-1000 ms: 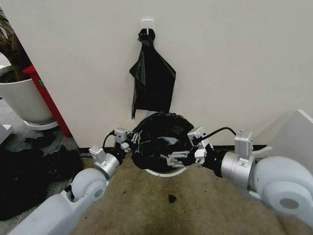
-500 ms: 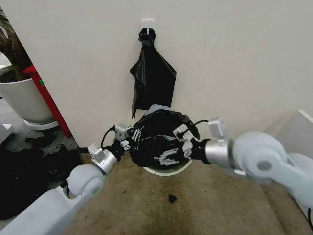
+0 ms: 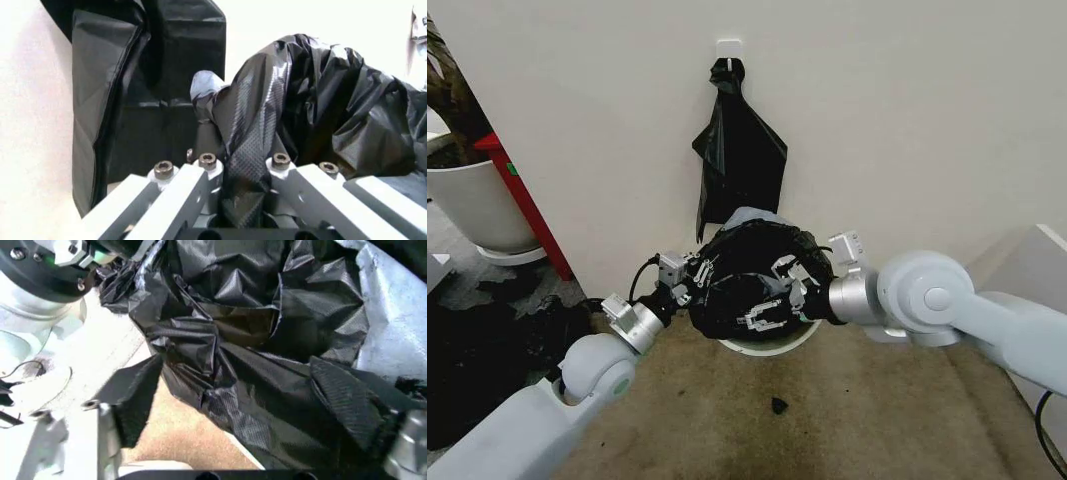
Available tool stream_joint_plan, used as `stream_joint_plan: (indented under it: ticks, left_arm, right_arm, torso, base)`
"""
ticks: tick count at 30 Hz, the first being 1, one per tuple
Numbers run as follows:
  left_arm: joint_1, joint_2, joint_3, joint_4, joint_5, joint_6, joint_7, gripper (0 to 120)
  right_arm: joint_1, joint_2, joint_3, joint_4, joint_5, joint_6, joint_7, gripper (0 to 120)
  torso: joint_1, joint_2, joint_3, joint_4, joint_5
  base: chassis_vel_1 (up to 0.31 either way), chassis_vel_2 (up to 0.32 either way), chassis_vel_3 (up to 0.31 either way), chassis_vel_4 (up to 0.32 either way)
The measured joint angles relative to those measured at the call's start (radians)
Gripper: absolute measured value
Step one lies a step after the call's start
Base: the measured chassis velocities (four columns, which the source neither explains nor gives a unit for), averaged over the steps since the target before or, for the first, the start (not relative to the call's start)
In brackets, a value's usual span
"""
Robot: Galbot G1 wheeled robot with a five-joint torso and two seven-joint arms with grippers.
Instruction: Place the garbage bag over the trash bin.
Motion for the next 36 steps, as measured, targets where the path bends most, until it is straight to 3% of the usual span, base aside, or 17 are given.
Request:
stream_joint_plan:
  ticks: [3,8,10,12,18,22,29,36]
  left_arm:
    - [0.0,0.0,0.0,0.003,-0.002,0.0,0.001,5]
    - [-0.006,0.0,0.004,0.019,-0.033,-0.001,0.008,5]
    - [-0.006,0.0,0.004,0.019,-0.034,-0.001,0.008,5]
    - [-0.014,0.0,0.008,0.027,-0.05,-0.001,0.011,5]
    - [-0.025,0.0,0.014,0.045,-0.125,0.026,-0.003,5]
    - [-0.027,-0.004,0.016,0.049,-0.165,0.043,-0.018,5]
    - [-0.03,-0.01,0.018,0.054,-0.243,0.078,-0.054,5]
    - [-0.034,-0.024,0.02,0.046,-0.34,0.126,-0.105,5]
  right_arm:
    - [-0.004,-0.003,0.0,0.002,-0.001,0.0,0.0,73]
    - [-0.041,-0.016,0.008,0.0,-0.048,0.001,-0.025,51]
    - [-0.042,-0.017,0.008,0.0,-0.051,0.001,-0.027,49]
    - [-0.059,-0.021,0.014,0.001,-0.071,0.002,-0.039,38]
    - [-0.131,-0.065,0.088,0.067,-0.072,0.002,-0.053,11]
    - [-0.191,-0.091,0.13,0.104,-0.071,0.003,-0.056,1]
    - [-0.339,-0.15,0.219,0.192,-0.074,0.003,-0.06,0]
    - [-0.375,-0.127,0.222,0.214,-0.093,0.009,-0.032,0]
  torso:
    - [0.0,0.0,0.0,-0.0001,0.0]
    - [0.0,0.0,0.0,-0.0001,0.0]
    - [0.0,0.0,0.0,-0.0001,0.0001]
    - [0.0,0.0,0.0,-0.0001,0.0]
    - [0.0,0.0,0.0,0.0,0.0001]
    - [0.0,0.0,0.0,-0.0001,0.0]
    - [0.0,0.0,0.0,-0.0003,0.0]
    - [0.0,0.0,0.0,0.0001,0.0001]
  base:
    - [0.0,0.0,0.0,0.0]
    - [0.0,0.0,0.0,0.0]
    - [0.0,0.0,0.0,0.0]
    - [0.0,0.0,0.0,0.0]
    - [0.0,0.0,0.0,0.0]
    - [0.0,0.0,0.0,0.0]
    - [0.0,0.0,0.0,0.0]
    - [0.0,0.0,0.0,0.0]
